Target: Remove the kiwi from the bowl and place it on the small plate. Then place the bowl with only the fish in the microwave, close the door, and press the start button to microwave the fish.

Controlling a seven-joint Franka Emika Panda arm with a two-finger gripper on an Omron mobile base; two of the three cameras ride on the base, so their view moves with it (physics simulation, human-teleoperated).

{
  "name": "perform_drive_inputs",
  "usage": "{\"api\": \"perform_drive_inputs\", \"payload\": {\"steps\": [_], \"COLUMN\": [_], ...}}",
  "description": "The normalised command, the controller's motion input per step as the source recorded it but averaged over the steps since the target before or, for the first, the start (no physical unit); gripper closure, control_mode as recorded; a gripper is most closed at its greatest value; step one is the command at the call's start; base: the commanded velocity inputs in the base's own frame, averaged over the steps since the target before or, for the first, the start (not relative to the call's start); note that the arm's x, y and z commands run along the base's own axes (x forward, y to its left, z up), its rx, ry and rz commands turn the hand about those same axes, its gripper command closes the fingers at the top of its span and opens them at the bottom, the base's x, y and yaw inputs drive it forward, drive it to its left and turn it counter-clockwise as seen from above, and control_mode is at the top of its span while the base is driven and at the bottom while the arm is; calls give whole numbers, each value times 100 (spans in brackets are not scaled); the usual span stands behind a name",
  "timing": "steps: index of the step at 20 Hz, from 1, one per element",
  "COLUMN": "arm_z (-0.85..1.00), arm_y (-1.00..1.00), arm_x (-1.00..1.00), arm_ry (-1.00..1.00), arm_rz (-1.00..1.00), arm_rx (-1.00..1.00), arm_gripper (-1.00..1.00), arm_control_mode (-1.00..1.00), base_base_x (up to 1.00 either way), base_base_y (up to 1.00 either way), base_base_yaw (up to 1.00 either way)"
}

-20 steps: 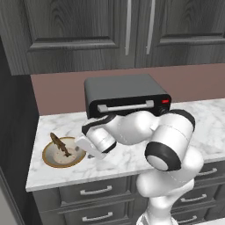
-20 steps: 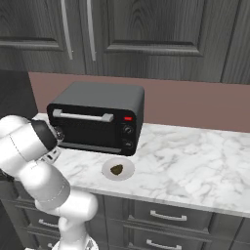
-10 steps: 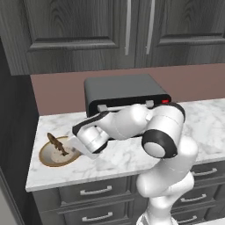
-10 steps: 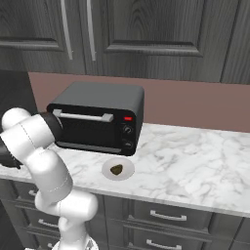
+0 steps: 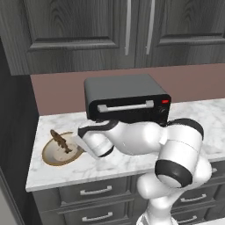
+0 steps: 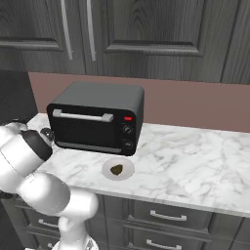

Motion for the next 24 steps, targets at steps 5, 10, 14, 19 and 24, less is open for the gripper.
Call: {"api": "perform_drive_inputs", "payload": {"steps": [5, 10, 14, 19, 24], "arm_z": [89, 100, 100, 94, 56], "arm_y": [-64, -67, -86, -87, -73], "arm_x": [-37, -39, -45, -53, -26], "arm_ry": [0, 16, 20, 24, 11], "arm_rz": [-5, -2, -3, -3, -3], "arm_rx": [17, 9, 2, 1, 0], "arm_gripper": [100, 100, 100, 100, 100], "arm_control_mode": [-100, -100, -100, -100, -100], "base_base_x": [0, 0, 0, 0, 0], "base_base_y": [0, 0, 0, 0, 0], "base_base_yaw": [0, 0, 0, 0, 0]}}
